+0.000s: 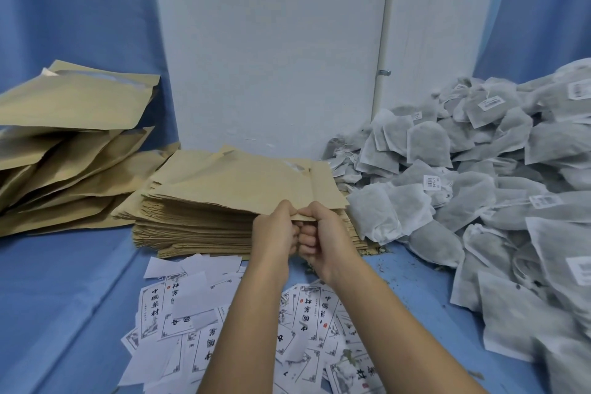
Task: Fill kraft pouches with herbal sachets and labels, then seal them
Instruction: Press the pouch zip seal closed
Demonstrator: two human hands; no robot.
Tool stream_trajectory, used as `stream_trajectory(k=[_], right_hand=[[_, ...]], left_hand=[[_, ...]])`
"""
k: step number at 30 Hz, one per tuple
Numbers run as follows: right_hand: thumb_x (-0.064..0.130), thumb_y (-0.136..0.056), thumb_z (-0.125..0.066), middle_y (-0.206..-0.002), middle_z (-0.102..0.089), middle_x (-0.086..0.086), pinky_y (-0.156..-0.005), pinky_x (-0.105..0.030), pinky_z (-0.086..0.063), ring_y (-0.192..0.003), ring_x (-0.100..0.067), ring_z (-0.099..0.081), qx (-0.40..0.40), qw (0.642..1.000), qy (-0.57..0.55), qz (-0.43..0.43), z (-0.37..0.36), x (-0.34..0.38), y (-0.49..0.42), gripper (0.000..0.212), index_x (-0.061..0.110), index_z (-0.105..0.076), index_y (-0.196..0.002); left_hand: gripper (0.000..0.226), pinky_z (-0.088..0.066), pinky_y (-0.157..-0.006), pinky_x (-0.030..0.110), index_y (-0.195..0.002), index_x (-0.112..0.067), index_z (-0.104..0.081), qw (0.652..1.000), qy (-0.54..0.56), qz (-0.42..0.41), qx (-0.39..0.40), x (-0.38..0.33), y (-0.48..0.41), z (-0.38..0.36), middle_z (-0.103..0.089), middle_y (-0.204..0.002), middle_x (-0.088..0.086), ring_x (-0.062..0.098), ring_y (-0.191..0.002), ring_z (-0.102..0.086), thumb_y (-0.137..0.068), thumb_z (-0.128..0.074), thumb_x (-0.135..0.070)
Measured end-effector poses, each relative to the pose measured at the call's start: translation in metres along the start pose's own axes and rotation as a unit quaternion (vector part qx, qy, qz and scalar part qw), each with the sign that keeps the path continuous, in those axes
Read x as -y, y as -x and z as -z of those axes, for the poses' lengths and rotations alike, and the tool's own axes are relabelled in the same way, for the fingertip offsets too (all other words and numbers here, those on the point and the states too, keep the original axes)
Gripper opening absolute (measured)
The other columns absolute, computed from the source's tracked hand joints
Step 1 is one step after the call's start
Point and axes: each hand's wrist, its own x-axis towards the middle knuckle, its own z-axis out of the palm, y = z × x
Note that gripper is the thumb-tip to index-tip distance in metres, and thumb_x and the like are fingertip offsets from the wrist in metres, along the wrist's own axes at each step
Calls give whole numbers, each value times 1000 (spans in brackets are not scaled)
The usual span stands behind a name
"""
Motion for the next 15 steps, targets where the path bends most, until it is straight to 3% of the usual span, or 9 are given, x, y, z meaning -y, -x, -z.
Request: stream_trajectory(k=[5,11,15], right_hand=[[17,-95,-48,-36,-37,7,-31,-15,-16,-30,-3,-22,23,996,85,2,1,-2,2,40,13,-45,-55],[13,-91,-51,-34,-27,9,-29,-16,-13,-27,-5,-18,-66,997,-27,9,4,5,1,35,15,-39,-58],[29,-91,-53,-38,-29,5,-31,-17,-17,-30,-8,-21,-73,996,-34,23,0,-4,2,37,16,-40,-59]], left_hand=[[31,-21,-35,14,-54,-10,-40,999,-8,-7,-46,4,-5,5,-31,-34,-5,9,-29,-22,-84,-49,-12],[27,-22,-39,22,-61,-8,-49,997,-4,-34,-75,4,-10,10,-36,-34,-9,9,-34,-27,-86,-52,-18],[27,-24,-39,21,-61,-7,-49,999,-3,-21,-45,7,-10,7,-36,-36,-5,10,-32,-27,-87,-52,-15]])
